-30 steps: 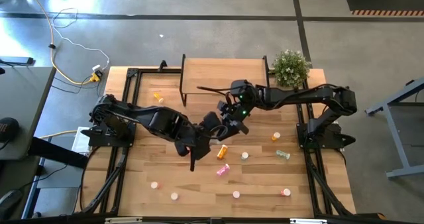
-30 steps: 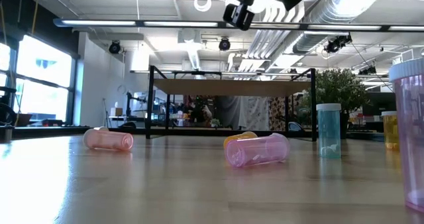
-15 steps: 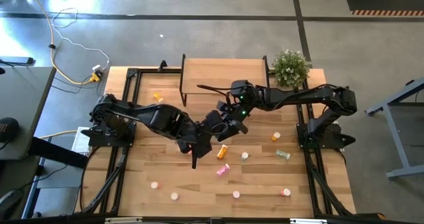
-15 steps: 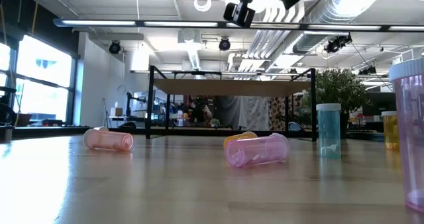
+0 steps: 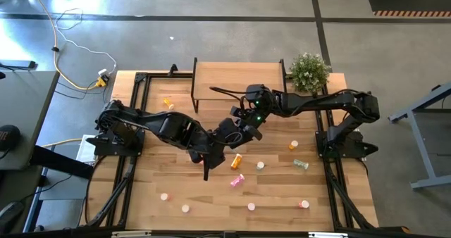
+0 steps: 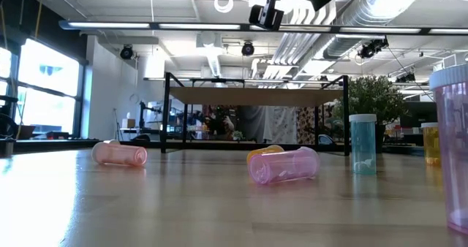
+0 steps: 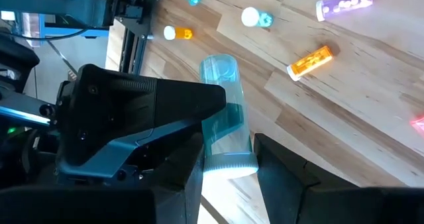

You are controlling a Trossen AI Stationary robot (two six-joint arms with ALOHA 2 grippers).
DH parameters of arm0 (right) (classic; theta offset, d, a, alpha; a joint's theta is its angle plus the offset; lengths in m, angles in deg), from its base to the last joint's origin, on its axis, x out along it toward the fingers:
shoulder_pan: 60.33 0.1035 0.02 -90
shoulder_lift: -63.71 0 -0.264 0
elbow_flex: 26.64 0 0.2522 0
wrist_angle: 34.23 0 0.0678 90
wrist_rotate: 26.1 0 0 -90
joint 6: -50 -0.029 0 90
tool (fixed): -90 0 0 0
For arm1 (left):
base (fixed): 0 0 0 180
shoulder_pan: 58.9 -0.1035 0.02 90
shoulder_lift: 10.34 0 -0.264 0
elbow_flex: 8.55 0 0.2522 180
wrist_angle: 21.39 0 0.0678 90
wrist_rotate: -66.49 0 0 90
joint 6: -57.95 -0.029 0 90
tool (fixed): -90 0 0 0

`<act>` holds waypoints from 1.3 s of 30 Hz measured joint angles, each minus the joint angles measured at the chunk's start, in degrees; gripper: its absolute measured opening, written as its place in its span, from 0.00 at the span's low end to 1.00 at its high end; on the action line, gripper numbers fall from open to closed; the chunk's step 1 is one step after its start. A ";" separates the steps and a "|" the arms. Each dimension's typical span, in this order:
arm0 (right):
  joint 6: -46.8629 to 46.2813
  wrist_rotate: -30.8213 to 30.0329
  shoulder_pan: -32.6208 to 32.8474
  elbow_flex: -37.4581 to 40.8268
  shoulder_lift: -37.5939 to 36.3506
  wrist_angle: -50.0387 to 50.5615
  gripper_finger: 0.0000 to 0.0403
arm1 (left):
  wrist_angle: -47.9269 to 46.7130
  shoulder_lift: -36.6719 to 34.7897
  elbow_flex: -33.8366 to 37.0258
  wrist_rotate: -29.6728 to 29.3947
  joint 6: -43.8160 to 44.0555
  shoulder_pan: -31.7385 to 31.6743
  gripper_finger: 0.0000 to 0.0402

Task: Pick and place medicine bottles onto shelf by color
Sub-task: Put the left blue pill bottle on the shelf

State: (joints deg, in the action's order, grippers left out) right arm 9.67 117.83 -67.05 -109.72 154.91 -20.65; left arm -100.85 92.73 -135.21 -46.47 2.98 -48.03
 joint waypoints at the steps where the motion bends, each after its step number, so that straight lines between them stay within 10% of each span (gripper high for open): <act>1: -0.23 0.00 0.00 0.00 0.00 0.00 0.19 | 0.00 0.00 0.00 -0.02 -0.14 0.00 0.27; 17: -0.38 -0.54 0.00 0.00 -0.02 0.33 0.20 | -0.14 0.00 0.00 -4.33 0.76 0.39 0.44; 39: 3.23 -7.48 -6.01 0.07 -0.02 7.46 0.20 | -11.03 -2.46 0.00 -9.70 23.24 2.45 0.54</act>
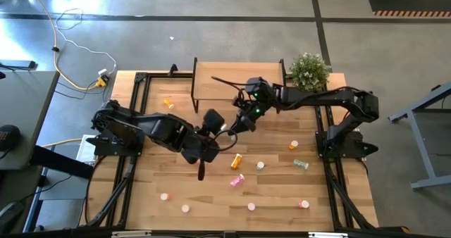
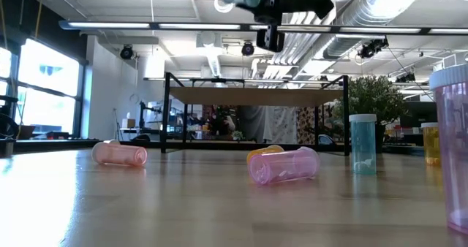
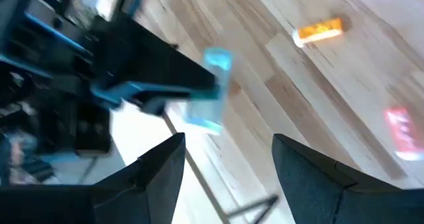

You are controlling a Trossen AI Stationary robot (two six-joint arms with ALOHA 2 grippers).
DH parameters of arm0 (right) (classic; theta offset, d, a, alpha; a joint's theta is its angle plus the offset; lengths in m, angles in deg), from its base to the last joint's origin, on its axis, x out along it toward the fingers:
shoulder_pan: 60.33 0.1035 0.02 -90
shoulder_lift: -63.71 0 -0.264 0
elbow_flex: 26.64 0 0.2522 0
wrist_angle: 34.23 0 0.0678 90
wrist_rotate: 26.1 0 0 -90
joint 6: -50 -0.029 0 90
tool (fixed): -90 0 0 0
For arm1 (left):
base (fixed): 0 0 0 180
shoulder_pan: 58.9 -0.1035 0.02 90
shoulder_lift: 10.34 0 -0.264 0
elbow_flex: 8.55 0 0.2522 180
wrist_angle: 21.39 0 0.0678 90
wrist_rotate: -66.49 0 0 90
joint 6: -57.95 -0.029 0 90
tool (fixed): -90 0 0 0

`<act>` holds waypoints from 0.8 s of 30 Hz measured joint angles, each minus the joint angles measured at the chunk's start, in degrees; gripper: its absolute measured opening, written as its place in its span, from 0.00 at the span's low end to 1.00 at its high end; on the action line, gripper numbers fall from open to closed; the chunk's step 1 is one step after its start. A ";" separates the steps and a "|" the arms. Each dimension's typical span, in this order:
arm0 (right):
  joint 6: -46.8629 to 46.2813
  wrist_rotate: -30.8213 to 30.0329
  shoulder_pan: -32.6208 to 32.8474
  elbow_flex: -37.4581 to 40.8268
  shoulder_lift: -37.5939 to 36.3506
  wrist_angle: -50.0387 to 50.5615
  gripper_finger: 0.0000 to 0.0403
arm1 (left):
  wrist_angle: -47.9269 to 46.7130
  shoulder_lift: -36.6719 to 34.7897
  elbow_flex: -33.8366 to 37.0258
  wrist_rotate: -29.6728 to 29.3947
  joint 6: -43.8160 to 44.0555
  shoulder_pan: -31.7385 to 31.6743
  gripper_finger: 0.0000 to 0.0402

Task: Pick and place medicine bottles onto shelf by color
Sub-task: Put the left blue pill bottle on the shelf

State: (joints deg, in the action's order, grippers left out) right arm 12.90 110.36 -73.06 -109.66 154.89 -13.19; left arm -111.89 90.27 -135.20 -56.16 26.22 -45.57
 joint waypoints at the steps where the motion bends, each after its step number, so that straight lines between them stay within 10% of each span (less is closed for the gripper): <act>1: 0.42 -0.56 -0.53 0.00 0.00 0.39 0.20 | -0.44 -0.44 0.01 0.03 0.94 -0.18 0.54; 11: 9.60 -11.34 -7.45 0.02 -3.81 3.06 0.20 | -3.27 -6.13 -0.06 -1.46 8.92 -1.94 0.54; 24: 22.09 -43.53 -12.68 0.00 -17.65 1.79 0.20 | -4.51 -12.12 0.01 -1.38 11.34 -6.04 0.54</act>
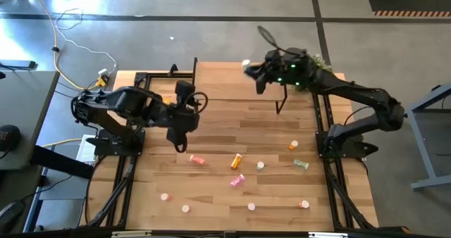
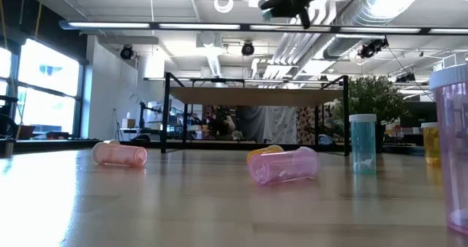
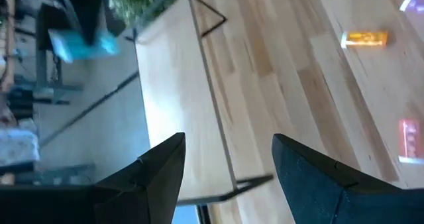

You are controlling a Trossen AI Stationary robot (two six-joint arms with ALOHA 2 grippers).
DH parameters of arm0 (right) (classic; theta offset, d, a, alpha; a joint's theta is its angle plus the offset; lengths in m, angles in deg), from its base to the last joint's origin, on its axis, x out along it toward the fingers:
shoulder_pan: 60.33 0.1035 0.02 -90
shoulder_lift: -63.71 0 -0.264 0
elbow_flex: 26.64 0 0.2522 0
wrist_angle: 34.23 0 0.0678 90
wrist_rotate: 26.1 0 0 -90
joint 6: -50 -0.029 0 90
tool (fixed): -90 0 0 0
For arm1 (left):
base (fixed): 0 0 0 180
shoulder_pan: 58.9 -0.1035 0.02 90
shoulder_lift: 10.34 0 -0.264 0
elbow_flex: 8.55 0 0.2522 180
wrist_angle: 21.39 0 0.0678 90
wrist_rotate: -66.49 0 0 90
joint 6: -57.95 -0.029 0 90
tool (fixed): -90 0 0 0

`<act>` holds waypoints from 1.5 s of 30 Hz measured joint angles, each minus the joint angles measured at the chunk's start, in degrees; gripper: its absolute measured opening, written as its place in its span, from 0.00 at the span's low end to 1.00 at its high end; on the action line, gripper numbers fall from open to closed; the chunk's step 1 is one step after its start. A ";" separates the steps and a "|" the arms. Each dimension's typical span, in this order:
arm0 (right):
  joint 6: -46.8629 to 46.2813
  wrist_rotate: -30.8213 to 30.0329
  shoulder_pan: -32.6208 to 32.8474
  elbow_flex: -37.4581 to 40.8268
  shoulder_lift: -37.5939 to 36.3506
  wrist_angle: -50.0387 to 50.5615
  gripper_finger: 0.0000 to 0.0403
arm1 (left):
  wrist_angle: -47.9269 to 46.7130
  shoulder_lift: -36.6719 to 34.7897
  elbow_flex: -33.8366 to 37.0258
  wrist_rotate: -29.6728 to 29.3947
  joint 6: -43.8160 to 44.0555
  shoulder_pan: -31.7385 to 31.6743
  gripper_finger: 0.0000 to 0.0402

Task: Pick and place medicine bottles onto shelf by color
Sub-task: Put the left blue pill bottle on the shelf

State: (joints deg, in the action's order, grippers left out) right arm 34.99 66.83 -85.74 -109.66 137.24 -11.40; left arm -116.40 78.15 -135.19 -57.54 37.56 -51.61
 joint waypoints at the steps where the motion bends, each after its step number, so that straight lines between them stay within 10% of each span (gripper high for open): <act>1: 0.12 -2.24 -0.02 0.00 -0.93 -0.22 0.20 | 0.31 -0.29 0.03 0.04 0.55 -0.63 0.54; 11: 3.46 -23.92 2.76 0.00 -4.88 0.70 0.20 | 3.43 -3.92 1.90 10.62 12.71 -6.25 0.53; 24: -7.53 -38.15 8.09 10.07 -4.47 1.77 0.20 | 27.95 -16.29 28.55 13.13 15.12 -9.62 0.53; 38: -6.56 -62.74 14.58 28.10 -4.49 -20.37 0.20 | 50.12 -16.59 38.39 20.55 15.76 -23.82 0.53; 45: -8.10 -63.35 14.60 35.45 -4.49 -34.30 0.20 | 52.91 -16.14 39.10 24.76 14.35 -32.24 0.53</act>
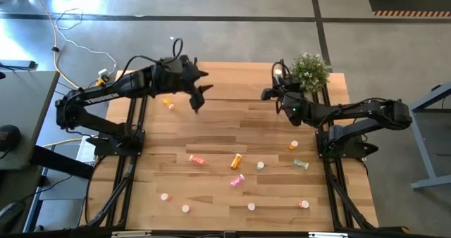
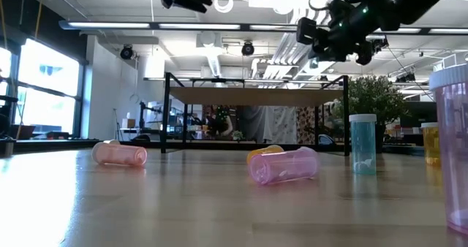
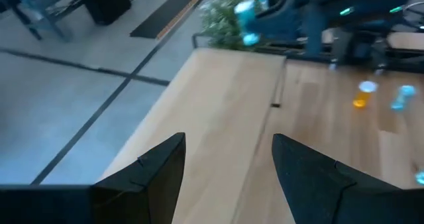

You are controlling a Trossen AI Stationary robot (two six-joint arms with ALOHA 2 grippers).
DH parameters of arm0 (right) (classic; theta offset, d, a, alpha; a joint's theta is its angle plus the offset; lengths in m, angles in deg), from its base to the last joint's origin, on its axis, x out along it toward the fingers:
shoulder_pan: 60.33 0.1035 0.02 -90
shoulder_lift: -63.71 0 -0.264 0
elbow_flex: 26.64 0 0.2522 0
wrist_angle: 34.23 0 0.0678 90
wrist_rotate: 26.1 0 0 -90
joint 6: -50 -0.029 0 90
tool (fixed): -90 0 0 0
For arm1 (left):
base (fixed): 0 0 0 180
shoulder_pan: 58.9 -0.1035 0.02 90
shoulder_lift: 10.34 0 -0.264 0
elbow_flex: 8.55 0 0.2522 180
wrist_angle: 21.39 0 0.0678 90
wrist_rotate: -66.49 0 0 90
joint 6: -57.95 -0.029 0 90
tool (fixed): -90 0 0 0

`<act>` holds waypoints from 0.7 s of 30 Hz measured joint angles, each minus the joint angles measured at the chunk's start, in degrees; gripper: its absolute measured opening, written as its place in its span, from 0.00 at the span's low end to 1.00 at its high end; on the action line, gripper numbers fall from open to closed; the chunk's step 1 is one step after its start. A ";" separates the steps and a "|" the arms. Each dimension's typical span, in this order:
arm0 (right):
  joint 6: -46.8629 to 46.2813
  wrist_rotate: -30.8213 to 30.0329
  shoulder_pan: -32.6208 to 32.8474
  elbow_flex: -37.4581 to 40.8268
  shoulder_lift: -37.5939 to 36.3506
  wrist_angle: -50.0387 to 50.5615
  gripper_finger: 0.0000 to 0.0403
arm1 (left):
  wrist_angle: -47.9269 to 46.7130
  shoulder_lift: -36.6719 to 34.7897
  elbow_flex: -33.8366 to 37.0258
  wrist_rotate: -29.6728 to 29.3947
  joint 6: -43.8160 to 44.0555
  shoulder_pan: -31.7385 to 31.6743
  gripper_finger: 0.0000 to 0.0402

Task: Pick and place medicine bottles onto shelf by color
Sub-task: Put the left blue pill bottle on the shelf

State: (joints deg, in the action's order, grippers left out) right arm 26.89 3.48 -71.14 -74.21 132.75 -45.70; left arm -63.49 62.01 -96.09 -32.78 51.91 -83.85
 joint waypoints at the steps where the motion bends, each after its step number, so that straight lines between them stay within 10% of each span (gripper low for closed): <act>1: 0.90 -0.02 -0.02 -0.24 0.00 -0.36 0.20 | -0.10 0.05 0.02 0.25 -0.12 -1.22 0.53; 21: 4.94 -11.12 -3.25 -22.19 29.00 -1.40 0.20 | 0.33 -0.03 0.03 11.25 -5.08 -14.54 0.53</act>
State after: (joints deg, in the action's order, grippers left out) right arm 31.83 -7.64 -74.39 -96.40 161.75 -47.11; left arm -63.16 61.98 -96.06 -21.53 46.83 -98.38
